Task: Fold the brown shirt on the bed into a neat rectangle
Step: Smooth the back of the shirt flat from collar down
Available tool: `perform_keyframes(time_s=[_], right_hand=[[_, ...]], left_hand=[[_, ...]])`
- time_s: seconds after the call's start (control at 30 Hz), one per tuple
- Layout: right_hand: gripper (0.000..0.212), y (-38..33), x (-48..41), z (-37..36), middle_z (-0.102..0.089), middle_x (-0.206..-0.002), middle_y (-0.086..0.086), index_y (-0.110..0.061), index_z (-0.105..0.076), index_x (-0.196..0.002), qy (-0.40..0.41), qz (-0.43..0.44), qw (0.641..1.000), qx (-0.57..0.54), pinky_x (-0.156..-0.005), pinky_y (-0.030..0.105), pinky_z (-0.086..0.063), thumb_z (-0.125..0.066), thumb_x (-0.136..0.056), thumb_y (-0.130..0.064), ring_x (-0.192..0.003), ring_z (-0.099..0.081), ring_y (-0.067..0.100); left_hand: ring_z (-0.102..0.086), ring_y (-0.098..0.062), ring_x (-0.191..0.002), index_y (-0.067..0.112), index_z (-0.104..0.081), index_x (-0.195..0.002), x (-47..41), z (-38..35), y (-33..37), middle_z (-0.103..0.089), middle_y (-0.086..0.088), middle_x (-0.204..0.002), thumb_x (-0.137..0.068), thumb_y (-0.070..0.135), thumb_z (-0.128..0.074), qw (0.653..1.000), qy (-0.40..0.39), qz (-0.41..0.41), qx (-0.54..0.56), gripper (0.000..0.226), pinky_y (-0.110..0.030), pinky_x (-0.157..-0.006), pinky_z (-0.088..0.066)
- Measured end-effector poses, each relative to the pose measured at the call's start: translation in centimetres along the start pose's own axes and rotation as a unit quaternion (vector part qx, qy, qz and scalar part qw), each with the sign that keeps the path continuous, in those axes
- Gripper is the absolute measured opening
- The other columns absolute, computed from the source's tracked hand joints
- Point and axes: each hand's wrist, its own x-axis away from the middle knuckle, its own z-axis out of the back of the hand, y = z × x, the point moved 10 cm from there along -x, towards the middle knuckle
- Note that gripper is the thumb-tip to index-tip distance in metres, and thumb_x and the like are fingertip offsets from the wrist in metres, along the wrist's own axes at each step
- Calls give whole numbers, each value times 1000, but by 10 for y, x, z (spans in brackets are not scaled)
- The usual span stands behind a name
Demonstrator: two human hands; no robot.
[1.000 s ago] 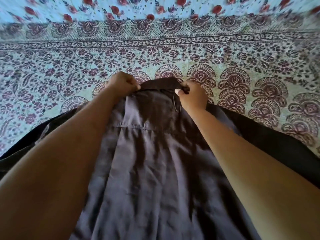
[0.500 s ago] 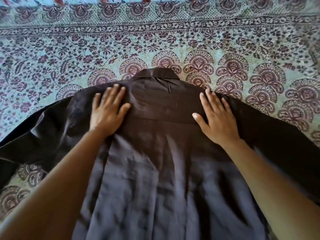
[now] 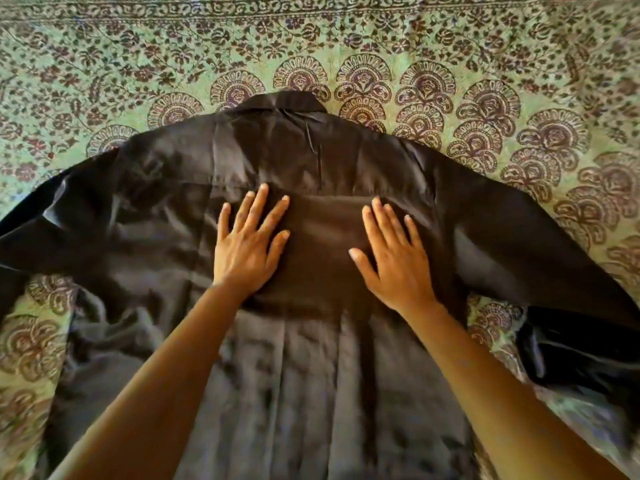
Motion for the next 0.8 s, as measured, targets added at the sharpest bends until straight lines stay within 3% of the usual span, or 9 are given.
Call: perform_keyframes(time_s=[0.1,0.2,0.37,0.47,0.53,0.67,0.8], right_hand=[[68,61,13,9,-27,-151,15,-6,-29,-144,1,-76,997,30,-113,42,-18,-25,-92,-50,-139,-29,28],[67,62,23,22,-24,-151,19,-2,-28,-144,17,-126,992,16,-113,44,-16,-25,-92,-45,-139,-26,32],[64,-47,66,2,-23,-153,14,-6,-28,-145,-23,9,999,-38,-115,40,-11,-31,-92,-43,-141,-22,26],[66,-22,88,-6,-25,-152,12,-9,-28,-145,-29,-35,999,-26,-114,41,-13,-30,-92,-47,-141,-25,25],[66,15,98,0,-26,-152,14,-8,-28,-145,-15,-86,996,-2,-113,41,-15,-28,-92,-48,-140,-27,27],[68,44,108,12,-25,-151,18,-3,-26,-144,-6,-127,992,14,-112,43,-18,-27,-93,-47,-139,-26,32],[66,-25,120,1,-20,-153,15,-4,-23,-146,-16,-32,999,-17,-115,40,-11,-28,-93,-44,-142,-19,27]], left_hand=[[-15,-22,-144,36,-17,-147,-1,0,-9,-13,-1,-157,-91,55,-17,1000,-6,1,-6,60,-50,-114,-8],[-12,-23,-145,34,-16,-147,0,3,-2,-10,-1,-158,-91,54,-14,1000,-12,14,-15,60,-51,-114,-3],[-7,-23,-145,29,-16,-148,8,11,18,-8,-4,-158,-98,43,-29,998,-11,63,-27,54,-53,-114,3],[-15,-25,-144,26,-23,-147,38,15,54,-17,-7,-156,-96,42,-30,999,24,39,11,54,-53,-113,-5],[-25,-26,-141,25,-31,-145,71,8,88,-25,-9,-154,-94,43,-29,999,28,-19,26,54,-52,-112,-14],[-32,-23,-138,28,-33,-143,125,-22,122,-29,-6,-152,-94,46,-31,991,-27,-132,-9,53,-47,-112,-14],[-32,-24,-138,26,-33,-144,120,-20,55,-30,-5,-152,-93,48,-29,997,-31,-68,-6,56,-47,-112,-17]])
